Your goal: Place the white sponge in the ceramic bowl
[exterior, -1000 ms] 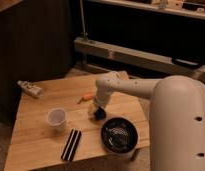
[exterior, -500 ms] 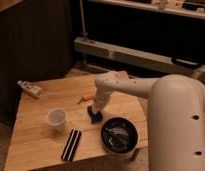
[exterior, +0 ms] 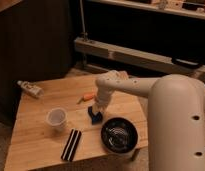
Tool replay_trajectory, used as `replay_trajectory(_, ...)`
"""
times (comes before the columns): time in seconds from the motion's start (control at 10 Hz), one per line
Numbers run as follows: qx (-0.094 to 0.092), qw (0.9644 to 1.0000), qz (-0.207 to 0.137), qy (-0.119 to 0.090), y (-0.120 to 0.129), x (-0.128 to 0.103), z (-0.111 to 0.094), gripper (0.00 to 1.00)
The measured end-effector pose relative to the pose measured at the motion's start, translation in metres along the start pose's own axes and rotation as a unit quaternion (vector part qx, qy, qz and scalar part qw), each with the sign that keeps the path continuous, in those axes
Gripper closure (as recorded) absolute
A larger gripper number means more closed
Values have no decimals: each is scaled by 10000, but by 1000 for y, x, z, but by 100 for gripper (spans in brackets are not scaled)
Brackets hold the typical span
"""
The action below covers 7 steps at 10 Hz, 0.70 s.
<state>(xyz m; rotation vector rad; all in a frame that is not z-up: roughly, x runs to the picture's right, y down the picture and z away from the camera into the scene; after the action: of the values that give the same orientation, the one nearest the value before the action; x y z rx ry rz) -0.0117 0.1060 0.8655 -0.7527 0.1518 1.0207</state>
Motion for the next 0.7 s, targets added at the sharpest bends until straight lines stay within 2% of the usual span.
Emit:
replay_trajectory(0.3,-10,10000,-2,-57,-2,-4,-9,20)
replay_trajectory(0.7,-49,9999,-96,-107,12,-7,3,20)
